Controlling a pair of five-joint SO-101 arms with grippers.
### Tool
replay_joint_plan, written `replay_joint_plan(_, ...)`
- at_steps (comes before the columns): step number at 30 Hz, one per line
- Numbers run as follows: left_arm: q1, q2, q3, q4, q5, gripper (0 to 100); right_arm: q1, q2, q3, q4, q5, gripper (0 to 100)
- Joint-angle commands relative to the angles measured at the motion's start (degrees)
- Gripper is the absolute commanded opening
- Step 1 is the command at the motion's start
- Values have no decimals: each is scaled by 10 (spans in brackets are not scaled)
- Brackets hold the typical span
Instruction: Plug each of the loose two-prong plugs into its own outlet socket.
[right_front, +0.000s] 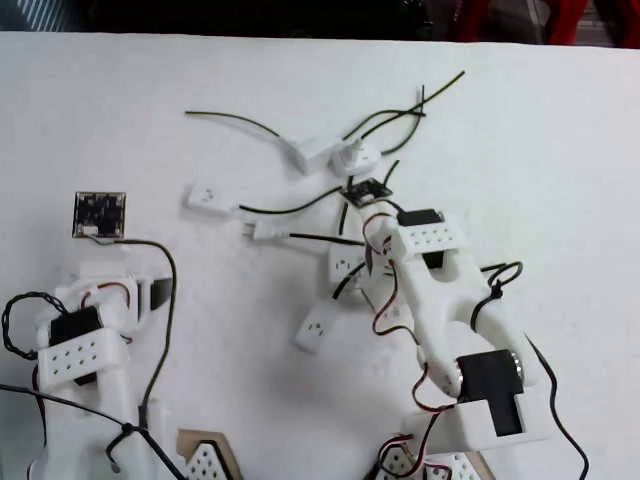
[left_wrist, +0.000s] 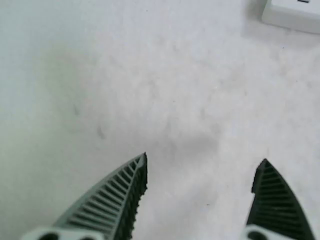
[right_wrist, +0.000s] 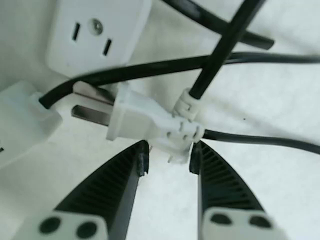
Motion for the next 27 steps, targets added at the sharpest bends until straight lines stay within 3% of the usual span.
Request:
replay_joint_plan(1,-1,-14,-3,-9,-2,331,-3,-25,-26,3,-17,133)
replay_joint_plan(13,-1,-14,-3,-9,-2,331,-14,-22,-147,138,-72,134)
replay_joint_plan(16,-1,-14,-3,-9,-2,331,-13,-22,-147,138,-119,134)
replay_joint_plan(21,-1,-14,-3,-9,-2,331,-23,-22,-148,115,-133,132)
replay_joint_plan(27,-1,-14,-3,-9,-2,331,-32,-21,-147,37,-238,131)
